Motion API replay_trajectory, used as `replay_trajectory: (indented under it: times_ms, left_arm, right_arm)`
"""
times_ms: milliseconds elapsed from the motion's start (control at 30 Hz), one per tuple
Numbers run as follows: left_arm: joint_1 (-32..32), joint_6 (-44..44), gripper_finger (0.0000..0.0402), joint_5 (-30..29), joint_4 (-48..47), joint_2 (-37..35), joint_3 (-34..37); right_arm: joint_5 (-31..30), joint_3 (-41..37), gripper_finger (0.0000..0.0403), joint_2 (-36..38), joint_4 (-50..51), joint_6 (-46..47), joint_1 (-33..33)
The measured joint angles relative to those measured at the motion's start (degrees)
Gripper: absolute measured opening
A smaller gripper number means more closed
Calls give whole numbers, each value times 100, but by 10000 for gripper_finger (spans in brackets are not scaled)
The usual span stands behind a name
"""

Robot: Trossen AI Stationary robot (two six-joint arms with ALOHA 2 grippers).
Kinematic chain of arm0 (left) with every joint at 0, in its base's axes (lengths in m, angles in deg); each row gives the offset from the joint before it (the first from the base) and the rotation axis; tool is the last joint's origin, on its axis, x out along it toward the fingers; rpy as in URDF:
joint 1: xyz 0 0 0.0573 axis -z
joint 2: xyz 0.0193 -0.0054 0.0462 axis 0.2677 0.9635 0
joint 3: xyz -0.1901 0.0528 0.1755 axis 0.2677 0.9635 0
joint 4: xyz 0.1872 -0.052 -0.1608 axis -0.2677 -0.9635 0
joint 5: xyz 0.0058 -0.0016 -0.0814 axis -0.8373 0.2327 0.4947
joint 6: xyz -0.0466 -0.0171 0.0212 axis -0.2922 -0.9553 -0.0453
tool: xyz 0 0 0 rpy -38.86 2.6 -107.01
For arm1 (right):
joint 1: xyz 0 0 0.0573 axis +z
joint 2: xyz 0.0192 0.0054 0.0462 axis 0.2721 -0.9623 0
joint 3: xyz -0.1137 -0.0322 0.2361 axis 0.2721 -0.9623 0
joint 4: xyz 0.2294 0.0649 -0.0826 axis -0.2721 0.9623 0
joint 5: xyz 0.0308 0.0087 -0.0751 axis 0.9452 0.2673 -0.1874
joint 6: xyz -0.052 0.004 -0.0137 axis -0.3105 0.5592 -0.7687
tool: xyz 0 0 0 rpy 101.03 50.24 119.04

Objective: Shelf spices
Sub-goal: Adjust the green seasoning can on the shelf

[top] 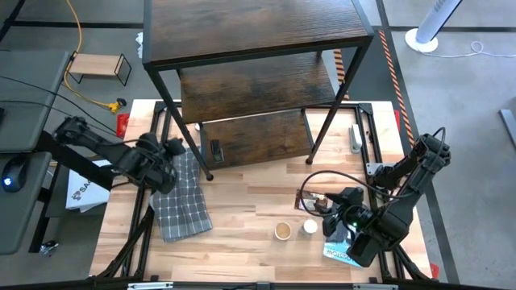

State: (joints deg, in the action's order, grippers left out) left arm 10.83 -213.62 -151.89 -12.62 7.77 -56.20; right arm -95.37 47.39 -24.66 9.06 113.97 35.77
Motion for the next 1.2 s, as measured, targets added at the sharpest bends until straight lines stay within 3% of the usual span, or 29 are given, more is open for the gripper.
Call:
replay_trajectory:
  times_ms: [300, 567, 733, 1200]
  left_arm:
    - [-213, 450, 0, 412, 138, -1000, 0]
    - [-205, 1708, 0, 530, 752, -2445, 4]
    - [-202, 2502, 0, 1209, 1093, -3190, 84]
    - [-202, 2927, 0, 1427, 2599, -3945, 1206]
  right_arm:
    - [-37, 0, 265, 0, -269, -274, -183]
    - [-44, 0, 265, 0, -554, -795, -346]
    - [-60, 0, 265, 0, -662, -1008, -407]
    - [-4, 0, 265, 0, -979, -1076, -433]
